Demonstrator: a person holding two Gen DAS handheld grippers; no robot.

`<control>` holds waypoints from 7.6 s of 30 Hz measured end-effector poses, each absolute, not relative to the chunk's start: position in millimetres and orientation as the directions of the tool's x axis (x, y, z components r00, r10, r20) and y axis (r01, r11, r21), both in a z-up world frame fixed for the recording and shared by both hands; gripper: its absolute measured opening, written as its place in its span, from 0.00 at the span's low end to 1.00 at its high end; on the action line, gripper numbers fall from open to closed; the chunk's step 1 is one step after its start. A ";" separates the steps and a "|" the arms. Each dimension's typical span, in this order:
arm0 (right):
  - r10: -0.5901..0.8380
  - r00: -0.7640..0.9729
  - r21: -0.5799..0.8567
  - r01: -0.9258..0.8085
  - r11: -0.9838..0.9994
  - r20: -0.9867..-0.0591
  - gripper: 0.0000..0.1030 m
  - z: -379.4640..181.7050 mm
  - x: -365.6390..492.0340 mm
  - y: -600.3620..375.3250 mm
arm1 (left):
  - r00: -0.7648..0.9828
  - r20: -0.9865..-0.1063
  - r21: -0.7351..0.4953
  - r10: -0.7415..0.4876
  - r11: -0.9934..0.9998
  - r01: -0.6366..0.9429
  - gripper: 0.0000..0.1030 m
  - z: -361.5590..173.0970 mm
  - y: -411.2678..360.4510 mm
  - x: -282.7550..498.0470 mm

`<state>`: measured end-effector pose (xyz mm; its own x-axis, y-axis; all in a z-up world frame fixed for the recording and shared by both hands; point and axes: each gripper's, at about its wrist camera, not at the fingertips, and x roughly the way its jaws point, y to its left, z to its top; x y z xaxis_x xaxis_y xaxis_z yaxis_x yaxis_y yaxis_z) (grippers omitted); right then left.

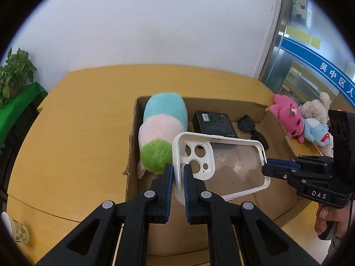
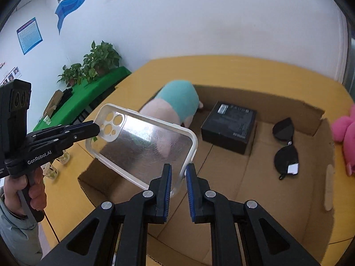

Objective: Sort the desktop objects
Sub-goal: 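Lift the phone case with the left gripper and carry it over the box, then lower the phone case into the box and open the left gripper, then move the left gripper to the white phone stand and grasp it, then lift the phone stand with the left gripper and carry it over the box, then lower the phone stand into the box and open the left gripper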

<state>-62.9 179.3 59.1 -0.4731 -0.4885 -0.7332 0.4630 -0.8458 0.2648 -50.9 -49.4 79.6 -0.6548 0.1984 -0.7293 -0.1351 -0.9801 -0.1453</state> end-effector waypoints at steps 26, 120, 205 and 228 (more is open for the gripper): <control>-0.429 -0.137 0.331 0.445 -0.832 -0.893 0.54 -32.8 -79.8 126.4 | -0.371 -0.924 0.147 -0.091 -0.981 -0.126 0.09 1.2 -36.5 -67.6; -0.470 -0.384 0.153 0.622 -0.768 -0.795 0.92 -35.6 128.5 124.8 | -0.552 -0.787 -0.205 0.276 -0.961 -0.187 0.80 -11.8 -57.6 134.2; -0.231 -0.301 0.022 0.567 -0.824 -0.925 0.77 -2.0 -75.4 171.0 | -0.530 -0.758 -0.228 0.381 -0.915 -0.332 0.01 37.8 25.6 -80.3; -0.018 -0.258 -0.200 0.790 -0.579 -0.966 0.52 -22.3 -135.5 146.1 | -0.485 -0.779 -0.265 0.396 -0.910 -0.318 0.01 19.7 4.2 -68.7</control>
<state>-135.5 146.1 -22.3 -0.2575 -0.0183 -0.9661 0.7903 -0.5793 -0.1997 -68.7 4.2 19.7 -0.4853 0.3962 -0.7795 -0.3183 -0.9103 -0.2645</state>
